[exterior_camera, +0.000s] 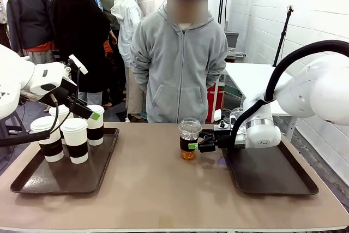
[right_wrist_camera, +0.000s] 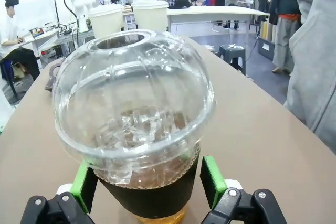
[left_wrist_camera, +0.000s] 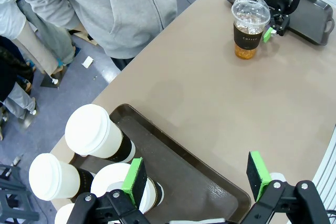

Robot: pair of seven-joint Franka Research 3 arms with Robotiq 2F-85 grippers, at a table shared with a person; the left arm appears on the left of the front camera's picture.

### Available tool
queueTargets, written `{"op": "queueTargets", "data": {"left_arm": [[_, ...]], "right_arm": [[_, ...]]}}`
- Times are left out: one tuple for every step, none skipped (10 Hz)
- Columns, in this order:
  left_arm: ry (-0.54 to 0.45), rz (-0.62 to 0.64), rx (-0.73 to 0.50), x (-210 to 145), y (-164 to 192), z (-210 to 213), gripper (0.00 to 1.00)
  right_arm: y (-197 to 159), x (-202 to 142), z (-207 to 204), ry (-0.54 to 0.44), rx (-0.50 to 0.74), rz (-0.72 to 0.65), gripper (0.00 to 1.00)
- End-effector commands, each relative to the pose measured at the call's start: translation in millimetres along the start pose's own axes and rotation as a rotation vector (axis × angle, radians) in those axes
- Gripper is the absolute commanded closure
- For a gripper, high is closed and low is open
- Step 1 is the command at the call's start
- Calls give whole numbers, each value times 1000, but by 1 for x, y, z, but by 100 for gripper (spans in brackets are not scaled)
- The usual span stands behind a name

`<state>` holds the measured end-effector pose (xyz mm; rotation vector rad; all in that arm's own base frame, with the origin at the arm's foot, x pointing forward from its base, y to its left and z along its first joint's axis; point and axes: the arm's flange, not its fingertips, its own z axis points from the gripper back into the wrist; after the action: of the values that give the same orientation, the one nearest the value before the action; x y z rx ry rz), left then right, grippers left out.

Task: Distribute the coffee onto the tray.
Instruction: Pick up another iced Americano from the middle of the table and place it on the right Handle tray.

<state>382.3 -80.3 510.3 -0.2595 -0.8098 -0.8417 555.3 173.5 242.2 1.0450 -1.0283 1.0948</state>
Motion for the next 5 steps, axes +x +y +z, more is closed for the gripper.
{"op": "queueTargets", "data": {"left_arm": [[-5,-3,-6,-1,3,-2,0],[-5,-3,-6,-1,3,-2,0],[-5,-3,-6,-1,3,-2,0],[-5,-3,-6,-1,3,-2,0],[-5,-3,-6,-1,3,-2,0]], "right_arm": [[-3,-3,-13,-14,-11,-2,0],[-4,-4,-15,-12,-14,-9,0],[-4,-5,-16,-17,-9,-12,0],[-3,-5,-17,-27,-7,-7,0],[-3,-5,-18,-38,11,-21,18]]}}
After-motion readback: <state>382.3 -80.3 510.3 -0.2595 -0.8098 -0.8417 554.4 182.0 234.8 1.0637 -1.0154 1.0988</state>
